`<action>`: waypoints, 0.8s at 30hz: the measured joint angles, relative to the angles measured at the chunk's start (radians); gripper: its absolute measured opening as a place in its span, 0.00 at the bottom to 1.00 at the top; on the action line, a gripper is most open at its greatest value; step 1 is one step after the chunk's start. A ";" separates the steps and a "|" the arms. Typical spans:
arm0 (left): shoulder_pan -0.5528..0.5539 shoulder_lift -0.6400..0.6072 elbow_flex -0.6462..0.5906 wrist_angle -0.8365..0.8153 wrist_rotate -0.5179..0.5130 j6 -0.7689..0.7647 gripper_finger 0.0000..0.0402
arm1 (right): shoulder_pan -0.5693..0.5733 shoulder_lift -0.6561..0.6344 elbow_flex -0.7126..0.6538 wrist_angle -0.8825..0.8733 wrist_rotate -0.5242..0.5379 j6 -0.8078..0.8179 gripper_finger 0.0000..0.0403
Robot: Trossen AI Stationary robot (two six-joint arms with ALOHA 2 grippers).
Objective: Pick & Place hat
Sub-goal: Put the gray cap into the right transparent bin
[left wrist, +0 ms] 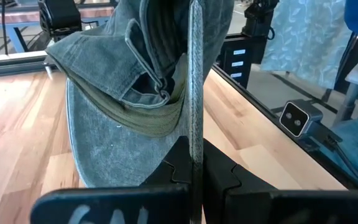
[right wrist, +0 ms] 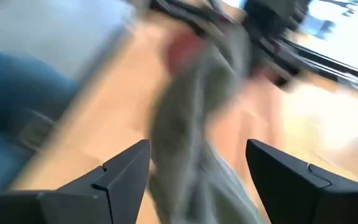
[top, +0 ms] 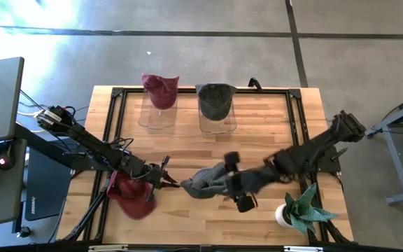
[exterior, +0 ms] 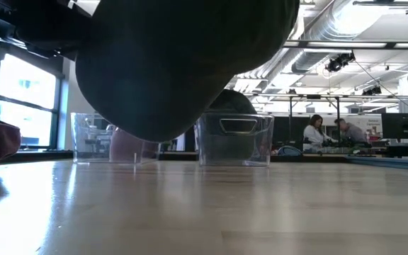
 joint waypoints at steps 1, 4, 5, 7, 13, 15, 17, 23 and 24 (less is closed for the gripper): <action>0.000 0.000 0.000 0.003 -0.002 0.000 0.00 | 0.028 0.000 -0.007 -0.041 0.074 0.020 0.65; 0.000 0.000 0.000 0.012 -0.009 0.000 0.00 | 0.091 0.006 -0.048 -0.097 0.206 0.107 0.65; 0.000 0.000 0.000 0.013 -0.012 0.000 0.00 | 0.104 0.010 -0.070 -0.094 0.229 0.132 0.65; 0.000 0.000 0.000 0.015 -0.022 -0.003 0.00 | 0.123 0.013 -0.126 -0.068 0.244 0.157 0.65; 0.000 0.000 0.000 0.030 -0.026 0.014 0.00 | 0.123 0.013 -0.301 0.240 0.291 0.091 0.63; 0.000 0.000 0.000 0.029 -0.035 0.021 0.00 | 0.111 0.014 -0.340 0.360 0.223 0.053 0.58; 0.000 0.000 0.000 0.028 -0.039 0.023 0.00 | 0.099 0.013 -0.357 0.436 0.129 0.030 0.49; 0.000 0.000 0.000 0.034 0.011 0.023 0.00 | 0.044 0.013 -0.332 0.476 -0.322 0.081 0.10; 0.000 0.000 0.000 0.039 0.039 0.023 0.00 | 0.034 0.012 -0.332 0.486 -0.361 0.089 0.05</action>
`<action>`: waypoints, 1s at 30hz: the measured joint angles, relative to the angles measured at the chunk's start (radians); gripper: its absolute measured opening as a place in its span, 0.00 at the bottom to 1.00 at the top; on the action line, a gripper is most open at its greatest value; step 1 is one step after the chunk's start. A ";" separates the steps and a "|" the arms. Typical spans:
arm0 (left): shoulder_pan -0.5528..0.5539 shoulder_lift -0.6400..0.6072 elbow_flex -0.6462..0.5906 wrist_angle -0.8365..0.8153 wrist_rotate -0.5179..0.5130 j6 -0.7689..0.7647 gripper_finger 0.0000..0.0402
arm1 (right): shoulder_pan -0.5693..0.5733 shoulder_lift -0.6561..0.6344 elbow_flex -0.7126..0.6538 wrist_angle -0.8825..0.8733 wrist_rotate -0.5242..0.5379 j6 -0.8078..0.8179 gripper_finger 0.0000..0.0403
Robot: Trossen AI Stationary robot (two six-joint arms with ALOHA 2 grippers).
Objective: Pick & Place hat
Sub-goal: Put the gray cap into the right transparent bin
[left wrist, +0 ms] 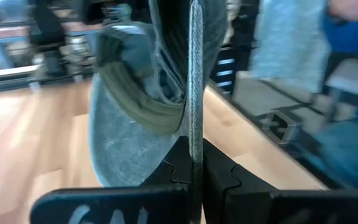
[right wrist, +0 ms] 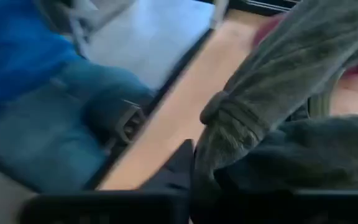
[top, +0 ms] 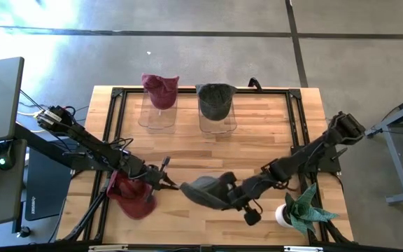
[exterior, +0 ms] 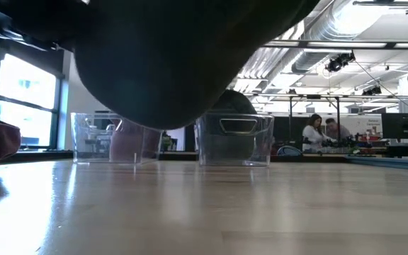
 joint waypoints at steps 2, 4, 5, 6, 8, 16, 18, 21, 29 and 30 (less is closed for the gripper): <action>0.000 0.000 0.000 0.012 0.045 -0.001 0.00 | -0.017 0.000 -0.009 0.040 -0.018 0.008 0.04; 0.001 0.000 0.000 0.019 0.073 -0.001 0.00 | -0.030 0.000 -0.021 0.090 -0.018 0.032 0.09; 0.000 0.000 0.000 0.019 0.074 -0.001 0.00 | -0.037 0.000 -0.023 0.110 -0.018 0.035 0.13; 0.000 0.000 0.000 0.016 0.071 -0.001 0.00 | -0.044 -0.001 -0.023 0.118 -0.021 0.033 0.18; 0.001 0.000 0.000 0.012 0.064 -0.001 0.00 | -0.058 -0.011 -0.024 0.116 -0.025 0.027 0.28; 0.001 0.000 0.000 -0.037 -0.093 -0.004 0.00 | -0.055 -0.104 -0.024 0.019 0.104 0.048 0.70; 0.002 0.000 0.000 -0.038 -0.149 -0.004 0.00 | -0.026 -0.105 -0.024 -0.021 0.264 0.018 0.74; 0.001 0.000 0.000 -0.025 -0.173 -0.004 0.00 | -0.004 -0.090 -0.024 -0.066 0.447 0.001 0.74; 0.000 0.000 0.000 -0.021 -0.249 -0.004 0.00 | -0.019 -0.017 -0.024 -0.062 0.417 0.000 0.60; 0.000 0.000 0.000 -0.021 -0.257 -0.004 0.00 | -0.023 -0.010 -0.025 -0.049 0.415 0.001 0.56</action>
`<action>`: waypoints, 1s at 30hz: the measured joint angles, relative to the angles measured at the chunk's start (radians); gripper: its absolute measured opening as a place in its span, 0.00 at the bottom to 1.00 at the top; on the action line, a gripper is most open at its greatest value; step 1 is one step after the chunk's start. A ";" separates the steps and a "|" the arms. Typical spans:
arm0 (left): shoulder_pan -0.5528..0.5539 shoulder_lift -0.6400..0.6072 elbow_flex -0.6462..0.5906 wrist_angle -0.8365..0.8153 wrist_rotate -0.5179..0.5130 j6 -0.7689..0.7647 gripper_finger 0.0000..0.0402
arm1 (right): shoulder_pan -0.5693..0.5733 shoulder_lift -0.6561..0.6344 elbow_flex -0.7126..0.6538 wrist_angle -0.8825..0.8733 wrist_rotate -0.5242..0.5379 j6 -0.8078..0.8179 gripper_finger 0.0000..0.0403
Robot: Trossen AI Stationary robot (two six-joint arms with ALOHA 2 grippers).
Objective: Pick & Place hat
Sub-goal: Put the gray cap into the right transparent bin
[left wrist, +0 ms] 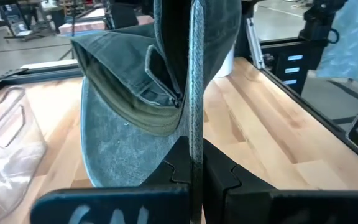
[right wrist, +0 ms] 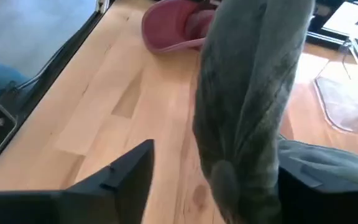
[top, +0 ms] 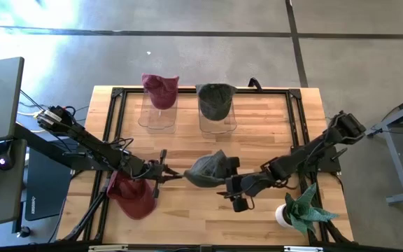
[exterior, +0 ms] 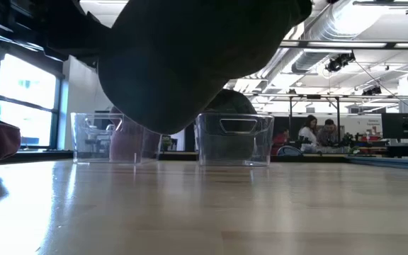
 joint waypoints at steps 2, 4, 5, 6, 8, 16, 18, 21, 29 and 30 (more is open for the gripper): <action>0.000 0.000 0.000 0.001 -0.005 0.000 0.00 | -0.007 0.006 -0.001 0.039 0.005 0.002 0.46; 0.000 0.000 0.000 0.001 -0.005 0.000 0.00 | -0.017 0.006 -0.001 0.080 0.004 0.002 0.34; 0.000 0.000 0.000 0.002 -0.005 0.000 0.00 | -0.023 0.005 -0.001 0.092 0.002 0.002 0.27; 0.000 0.000 0.000 0.002 -0.005 0.000 0.00 | -0.028 0.005 -0.001 0.095 0.001 0.000 0.20; 0.000 0.000 0.000 0.001 -0.004 0.000 0.00 | -0.036 0.005 -0.001 0.090 -0.005 -0.011 0.07; 0.002 0.000 0.000 -0.088 -0.052 -0.016 0.20 | -0.071 0.000 0.126 -0.086 0.042 -0.042 0.03; 0.002 0.000 0.000 -0.153 -0.094 -0.028 0.30 | -0.089 -0.002 0.219 -0.221 0.107 -0.060 0.03; 0.001 -0.019 0.000 -0.237 -0.148 -0.027 0.42 | -0.141 -0.002 0.354 -0.385 0.180 -0.084 0.03; 0.000 -0.093 0.000 -0.268 -0.142 -0.027 0.52 | -0.382 -0.003 0.600 -0.614 0.154 -0.426 0.04; 0.000 -0.107 0.000 -0.274 -0.134 -0.029 0.52 | -0.419 -0.003 0.608 -0.616 0.152 -0.479 0.03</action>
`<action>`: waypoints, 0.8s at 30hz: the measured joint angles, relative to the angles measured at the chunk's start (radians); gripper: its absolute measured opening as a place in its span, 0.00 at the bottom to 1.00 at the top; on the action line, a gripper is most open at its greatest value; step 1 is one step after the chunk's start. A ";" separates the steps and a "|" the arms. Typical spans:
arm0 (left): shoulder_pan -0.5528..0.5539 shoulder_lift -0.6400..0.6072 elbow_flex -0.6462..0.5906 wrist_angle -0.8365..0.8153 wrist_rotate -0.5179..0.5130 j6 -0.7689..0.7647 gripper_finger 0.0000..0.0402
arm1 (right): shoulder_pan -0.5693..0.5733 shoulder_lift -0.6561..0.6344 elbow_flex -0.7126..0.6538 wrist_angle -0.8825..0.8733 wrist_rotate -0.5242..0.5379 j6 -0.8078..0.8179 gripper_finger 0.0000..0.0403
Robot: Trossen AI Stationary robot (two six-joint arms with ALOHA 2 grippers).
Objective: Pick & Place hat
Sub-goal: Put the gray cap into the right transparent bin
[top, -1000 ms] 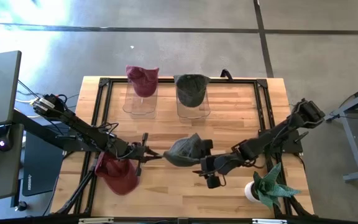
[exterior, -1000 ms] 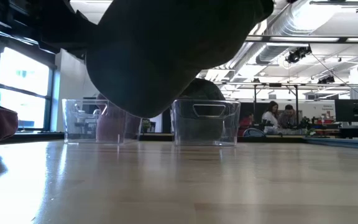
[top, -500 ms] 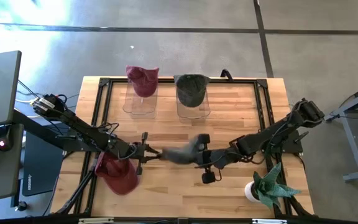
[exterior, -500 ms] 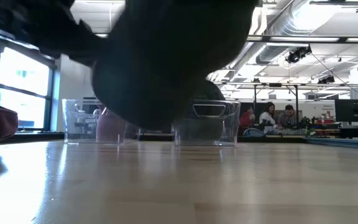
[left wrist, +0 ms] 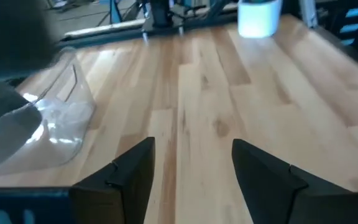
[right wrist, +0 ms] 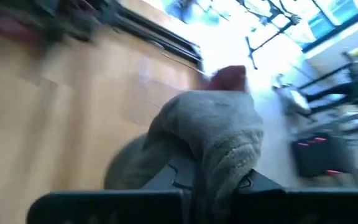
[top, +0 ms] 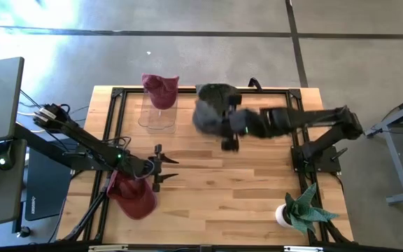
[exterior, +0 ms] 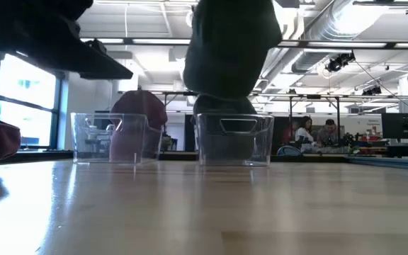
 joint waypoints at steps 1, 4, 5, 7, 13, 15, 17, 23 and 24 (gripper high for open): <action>0.000 -0.016 0.000 -0.006 0.012 -0.003 0.52 | -0.035 0.000 0.001 0.009 0.004 -0.054 0.03; 0.000 -0.046 0.000 -0.025 0.044 -0.027 0.52 | -0.144 -0.001 -0.041 0.078 -0.026 -0.188 0.02; 0.000 -0.052 0.000 -0.034 0.046 -0.032 0.52 | -0.180 -0.001 -0.063 0.096 -0.071 -0.208 0.03; 0.000 -0.064 0.000 -0.041 0.049 -0.034 0.52 | -0.245 0.006 -0.121 0.132 -0.176 -0.226 0.04; 0.000 -0.087 0.000 -0.067 0.068 -0.033 0.52 | -0.314 0.010 -0.328 0.237 -0.335 -0.345 0.03; 0.000 -0.087 0.000 -0.073 0.067 -0.028 0.52 | -0.313 0.010 -0.375 0.257 -0.330 -0.444 0.02; 0.000 -0.087 0.000 -0.072 0.066 -0.027 0.52 | -0.312 0.014 -0.423 0.316 -0.310 -0.517 0.03; 0.000 -0.087 0.000 -0.070 0.066 -0.025 0.52 | -0.321 0.017 -0.525 0.549 -0.188 -0.725 0.05; 0.000 -0.087 0.000 -0.070 0.066 -0.026 0.52 | -0.321 0.017 -0.534 0.583 -0.183 -0.762 0.04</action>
